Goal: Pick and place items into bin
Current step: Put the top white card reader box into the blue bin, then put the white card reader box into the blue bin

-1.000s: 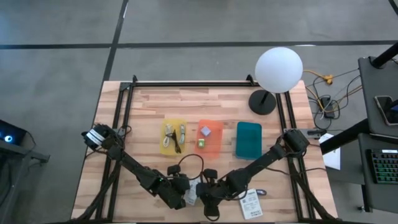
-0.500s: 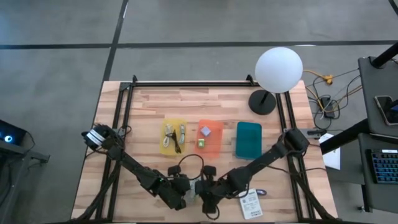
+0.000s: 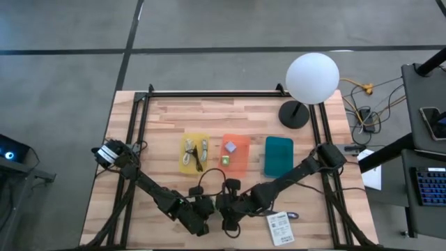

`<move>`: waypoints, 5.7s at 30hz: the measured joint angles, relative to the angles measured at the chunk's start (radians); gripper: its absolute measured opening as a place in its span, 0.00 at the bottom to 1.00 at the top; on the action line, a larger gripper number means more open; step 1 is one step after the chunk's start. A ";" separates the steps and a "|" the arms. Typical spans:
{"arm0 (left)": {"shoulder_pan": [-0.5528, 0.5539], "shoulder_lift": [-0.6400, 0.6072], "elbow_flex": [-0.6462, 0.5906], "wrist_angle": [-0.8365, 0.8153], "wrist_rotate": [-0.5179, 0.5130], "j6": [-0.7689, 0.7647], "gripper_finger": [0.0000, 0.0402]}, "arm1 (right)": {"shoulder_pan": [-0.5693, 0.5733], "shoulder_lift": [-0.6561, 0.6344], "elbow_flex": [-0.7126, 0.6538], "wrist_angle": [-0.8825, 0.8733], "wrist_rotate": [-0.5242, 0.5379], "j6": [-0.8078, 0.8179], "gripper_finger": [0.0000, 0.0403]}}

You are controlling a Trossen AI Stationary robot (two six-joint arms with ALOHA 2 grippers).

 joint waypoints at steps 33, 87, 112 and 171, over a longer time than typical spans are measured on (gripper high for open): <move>-0.001 -0.003 -0.021 -0.004 -0.004 -0.008 0.03 | -0.027 -0.013 0.007 -0.092 -0.189 0.080 0.52; 0.000 -0.003 -0.033 0.029 -0.030 -0.023 0.03 | -0.076 0.027 0.004 0.050 -0.357 0.328 0.54; -0.081 -0.213 -0.130 -0.363 -0.250 -0.515 0.03 | -0.063 -0.153 0.004 -0.306 -0.151 0.857 0.08; -0.063 -0.726 -0.524 -0.254 -0.327 -0.464 0.03 | -0.177 -0.719 -0.559 -0.755 -0.196 0.928 0.24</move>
